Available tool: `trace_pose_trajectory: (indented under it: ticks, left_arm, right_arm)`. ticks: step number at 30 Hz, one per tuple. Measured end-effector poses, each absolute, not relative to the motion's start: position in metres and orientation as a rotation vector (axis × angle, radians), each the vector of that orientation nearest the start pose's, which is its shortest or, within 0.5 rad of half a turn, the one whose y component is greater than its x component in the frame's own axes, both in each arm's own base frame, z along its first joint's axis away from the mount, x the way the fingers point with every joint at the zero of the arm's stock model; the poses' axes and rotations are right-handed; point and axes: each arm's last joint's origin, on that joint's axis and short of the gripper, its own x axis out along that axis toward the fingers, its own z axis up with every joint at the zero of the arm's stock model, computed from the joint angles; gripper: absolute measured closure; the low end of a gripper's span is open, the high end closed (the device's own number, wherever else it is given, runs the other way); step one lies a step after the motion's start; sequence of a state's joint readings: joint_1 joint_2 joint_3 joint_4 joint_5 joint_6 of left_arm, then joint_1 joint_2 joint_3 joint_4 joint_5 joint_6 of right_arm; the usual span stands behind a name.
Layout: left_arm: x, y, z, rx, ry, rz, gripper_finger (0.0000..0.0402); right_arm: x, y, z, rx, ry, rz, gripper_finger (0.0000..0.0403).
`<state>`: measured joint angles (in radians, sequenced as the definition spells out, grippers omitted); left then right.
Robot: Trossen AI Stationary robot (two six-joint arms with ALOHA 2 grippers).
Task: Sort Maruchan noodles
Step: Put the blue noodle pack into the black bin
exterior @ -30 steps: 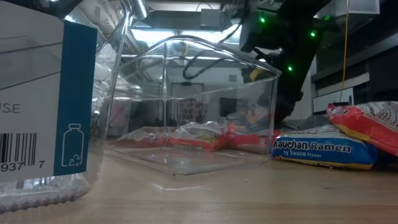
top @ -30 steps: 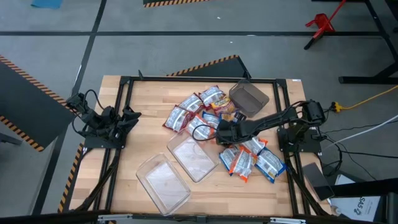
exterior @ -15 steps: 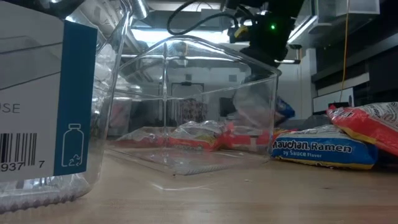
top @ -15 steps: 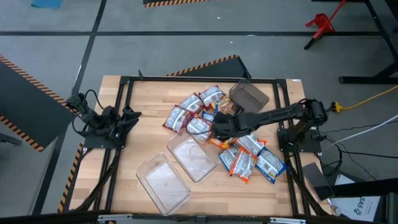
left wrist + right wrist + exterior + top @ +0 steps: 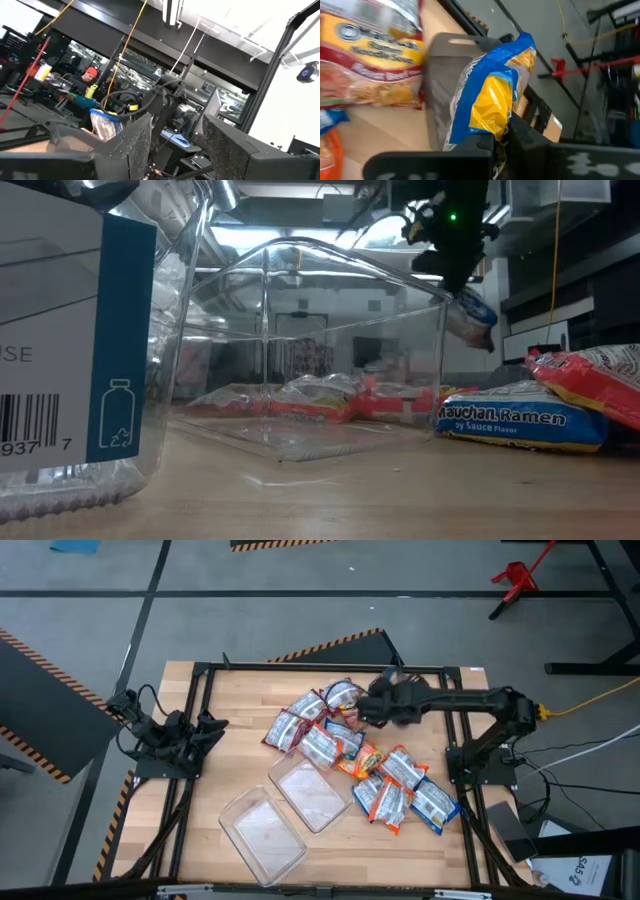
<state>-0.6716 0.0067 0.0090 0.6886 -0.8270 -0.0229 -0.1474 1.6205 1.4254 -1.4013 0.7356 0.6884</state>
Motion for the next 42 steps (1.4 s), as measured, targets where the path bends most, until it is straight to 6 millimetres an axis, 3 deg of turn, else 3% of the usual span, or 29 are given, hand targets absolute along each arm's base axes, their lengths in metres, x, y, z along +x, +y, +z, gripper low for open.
trace_pose_trajectory:
  ticks: [13, 24, 42]
  left_arm:
    - [0.067, -0.025, 0.221, -0.501, -0.502, 0.171, 0.0230]
    - [0.067, -0.025, 0.221, -0.498, -0.501, 0.172, 0.0230]
    - [0.067, -0.024, 0.220, -0.508, -0.489, 0.223, 0.0230]
  right_arm:
    - [0.263, -0.105, 0.289, 0.172, 1.222, -1.324, 0.0403]
    - [0.252, -0.105, 0.252, 0.078, 1.304, -1.364, 0.0403]
    - [0.244, -0.113, 0.205, 0.108, 1.267, -1.381, 0.0403]
